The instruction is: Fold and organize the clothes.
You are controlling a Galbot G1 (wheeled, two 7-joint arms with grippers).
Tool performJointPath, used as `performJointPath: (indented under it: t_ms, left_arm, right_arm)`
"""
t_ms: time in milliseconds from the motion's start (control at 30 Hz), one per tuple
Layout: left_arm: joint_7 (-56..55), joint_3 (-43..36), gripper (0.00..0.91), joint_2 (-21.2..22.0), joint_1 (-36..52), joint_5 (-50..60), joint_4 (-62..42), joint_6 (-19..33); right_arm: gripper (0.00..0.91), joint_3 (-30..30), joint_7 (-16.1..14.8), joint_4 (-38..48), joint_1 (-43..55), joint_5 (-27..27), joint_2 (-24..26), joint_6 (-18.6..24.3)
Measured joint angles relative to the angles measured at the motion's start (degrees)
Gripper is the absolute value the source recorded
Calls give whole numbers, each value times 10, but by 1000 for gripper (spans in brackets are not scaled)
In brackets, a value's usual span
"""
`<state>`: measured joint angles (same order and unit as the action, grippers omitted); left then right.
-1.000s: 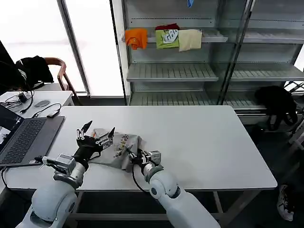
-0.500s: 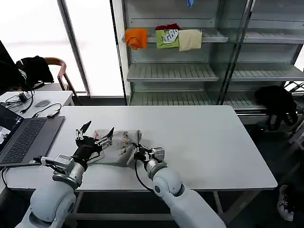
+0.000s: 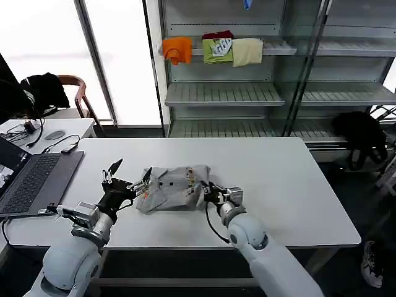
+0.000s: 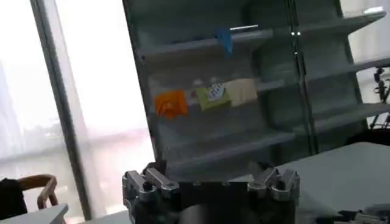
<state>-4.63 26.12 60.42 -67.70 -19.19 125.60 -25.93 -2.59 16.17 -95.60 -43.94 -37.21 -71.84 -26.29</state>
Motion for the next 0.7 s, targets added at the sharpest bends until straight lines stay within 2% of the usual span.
performJointPath:
  t_ms: [467,700]
  left_arm:
    - [0,3,907,-1,-3,-2,3,0]
    - [1,3,907,-1,-10,-4,6,0]
  right_arm:
    - [907,57,-5,-27,-22,44,73,-20]
    - [907,100,-23,-78,-53,52,107,2]
